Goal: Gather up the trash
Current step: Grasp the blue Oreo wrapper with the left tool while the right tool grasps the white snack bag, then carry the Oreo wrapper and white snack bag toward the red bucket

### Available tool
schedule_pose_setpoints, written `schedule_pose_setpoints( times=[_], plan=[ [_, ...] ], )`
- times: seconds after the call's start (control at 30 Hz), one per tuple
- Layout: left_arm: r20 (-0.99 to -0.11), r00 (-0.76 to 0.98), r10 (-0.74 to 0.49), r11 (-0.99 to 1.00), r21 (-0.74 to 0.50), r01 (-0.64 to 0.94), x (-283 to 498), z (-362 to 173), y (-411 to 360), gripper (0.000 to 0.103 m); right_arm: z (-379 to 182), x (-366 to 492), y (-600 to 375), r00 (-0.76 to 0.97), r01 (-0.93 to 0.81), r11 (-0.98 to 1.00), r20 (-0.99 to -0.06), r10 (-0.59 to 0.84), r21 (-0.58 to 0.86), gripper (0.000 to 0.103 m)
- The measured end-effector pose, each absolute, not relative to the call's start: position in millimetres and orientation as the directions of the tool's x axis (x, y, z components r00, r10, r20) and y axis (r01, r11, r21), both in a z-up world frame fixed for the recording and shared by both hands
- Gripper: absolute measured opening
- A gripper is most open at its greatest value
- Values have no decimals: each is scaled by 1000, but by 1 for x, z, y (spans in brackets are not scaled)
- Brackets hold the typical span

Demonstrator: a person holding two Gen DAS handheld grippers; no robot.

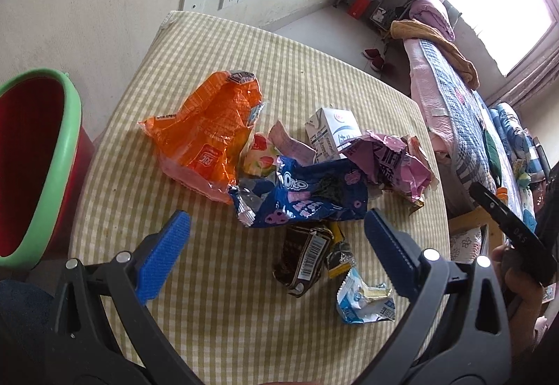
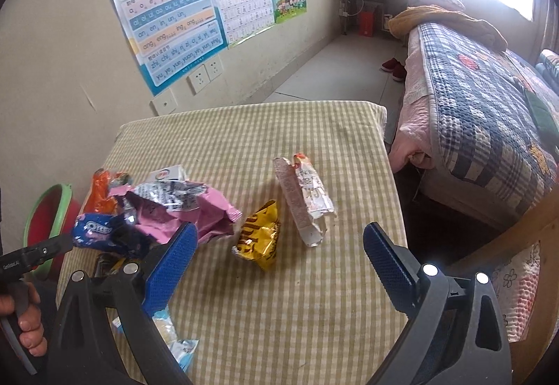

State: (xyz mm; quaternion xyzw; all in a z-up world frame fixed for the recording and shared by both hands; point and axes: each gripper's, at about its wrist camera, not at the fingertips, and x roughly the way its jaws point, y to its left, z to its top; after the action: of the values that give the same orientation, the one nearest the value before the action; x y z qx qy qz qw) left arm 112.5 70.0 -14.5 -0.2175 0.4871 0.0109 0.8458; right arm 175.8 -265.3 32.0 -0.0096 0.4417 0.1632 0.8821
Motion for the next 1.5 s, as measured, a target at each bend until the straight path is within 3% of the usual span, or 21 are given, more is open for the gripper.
schedule_pose_setpoints(
  times=[0.13,0.47,0.57,0.67,0.73,0.8,0.83,1.03,1.5],
  plan=[
    [-839,506,-198,904,-356,-236,123,-26,71,97,16,202,-275,549,-262,957,-797,252,123,92],
    [-851,480,-215,893,-370,-256,135,-47,72,89,-30,242,-273,470,-254,958,-850,241,131,77],
    [-851,474,-225,893,-375,-249,140,-50,70,80,-40,246,-271,450,-251,958,-860,239,135,70],
    [-854,465,-235,892,-379,-246,144,-52,68,63,-46,248,-272,431,-254,957,-870,240,138,52],
    [-857,461,-229,896,-371,-245,145,-52,66,47,-48,248,-273,419,-262,952,-870,259,157,42],
    [-857,462,-229,899,-368,-237,145,-51,64,36,-46,246,-273,424,-264,952,-868,260,157,39],
    [-855,465,-229,901,-367,-232,144,-49,63,31,-45,245,-273,427,-264,952,-867,257,152,32],
    [-843,489,-226,911,-361,-200,137,-36,59,12,-34,237,-274,460,-268,954,-853,247,132,29],
    [-793,587,-166,931,-322,-171,115,13,58,8,17,198,-278,541,-281,952,-800,258,117,28]
  ],
)
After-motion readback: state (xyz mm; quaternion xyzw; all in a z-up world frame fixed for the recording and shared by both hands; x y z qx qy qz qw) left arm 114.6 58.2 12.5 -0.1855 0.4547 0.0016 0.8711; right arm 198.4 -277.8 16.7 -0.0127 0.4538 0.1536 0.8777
